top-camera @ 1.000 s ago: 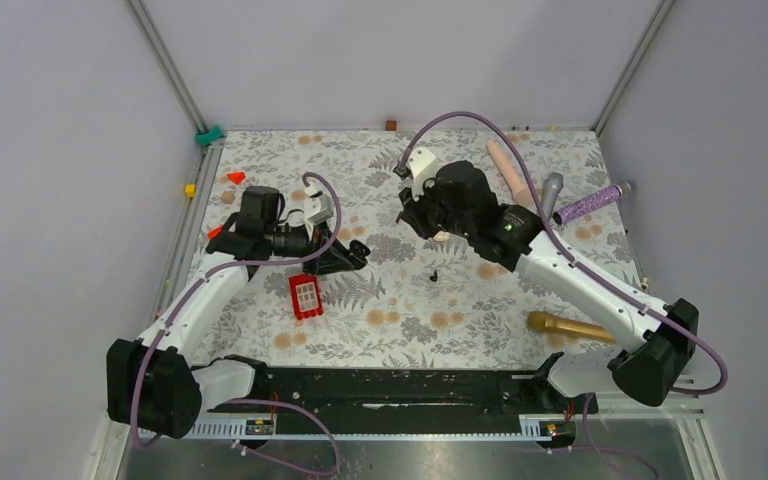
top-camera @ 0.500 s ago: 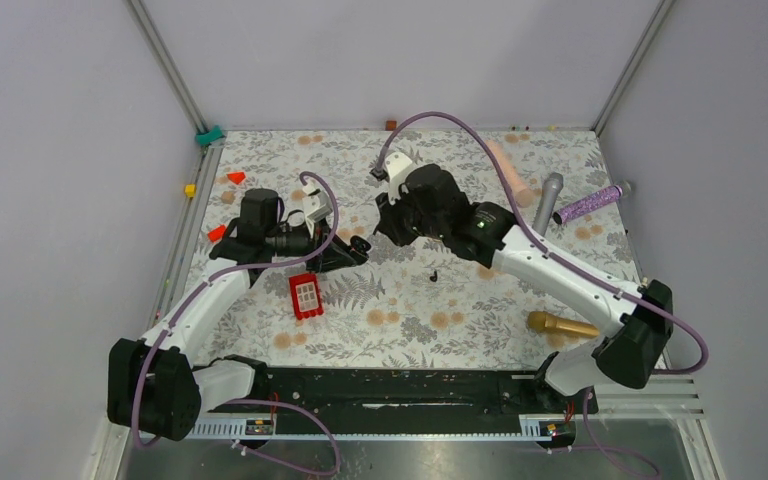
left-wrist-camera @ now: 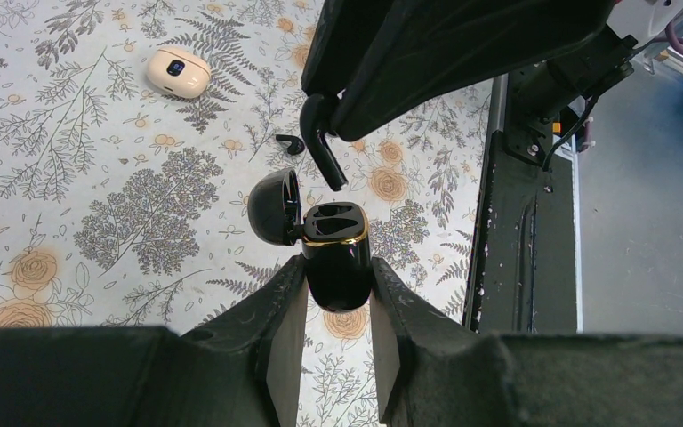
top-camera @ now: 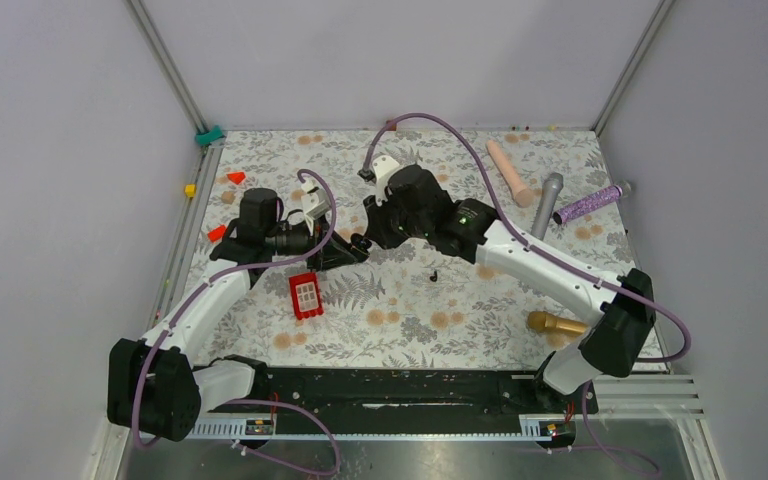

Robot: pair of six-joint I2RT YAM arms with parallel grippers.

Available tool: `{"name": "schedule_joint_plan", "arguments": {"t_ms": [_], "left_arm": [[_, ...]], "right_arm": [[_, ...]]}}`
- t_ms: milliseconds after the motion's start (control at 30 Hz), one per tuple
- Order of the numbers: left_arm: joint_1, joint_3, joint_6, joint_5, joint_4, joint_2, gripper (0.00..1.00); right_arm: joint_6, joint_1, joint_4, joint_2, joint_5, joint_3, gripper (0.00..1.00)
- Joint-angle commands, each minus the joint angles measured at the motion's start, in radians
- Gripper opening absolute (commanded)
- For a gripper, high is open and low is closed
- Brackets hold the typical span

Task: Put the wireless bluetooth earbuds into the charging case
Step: Insert the left earbud into the left side groove of the charging case.

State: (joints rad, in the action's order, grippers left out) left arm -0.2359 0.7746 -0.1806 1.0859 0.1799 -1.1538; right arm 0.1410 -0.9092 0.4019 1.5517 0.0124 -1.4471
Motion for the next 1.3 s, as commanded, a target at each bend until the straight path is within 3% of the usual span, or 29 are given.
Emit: {"name": "schedule_joint_plan", "arguments": {"t_ms": [0,1267], "left_arm": [[-0.003,-0.005,0.022,0.006,-0.059,0.007,0.0],[-0.003,-0.003,0.032,0.012,-0.059,-0.007,0.0]], "right_arm": [[0.021,-0.018,0.006,0.016,0.011,-0.058,0.19],[-0.029,-0.048,0.05,0.07,-0.072,-0.123,0.18]]}}
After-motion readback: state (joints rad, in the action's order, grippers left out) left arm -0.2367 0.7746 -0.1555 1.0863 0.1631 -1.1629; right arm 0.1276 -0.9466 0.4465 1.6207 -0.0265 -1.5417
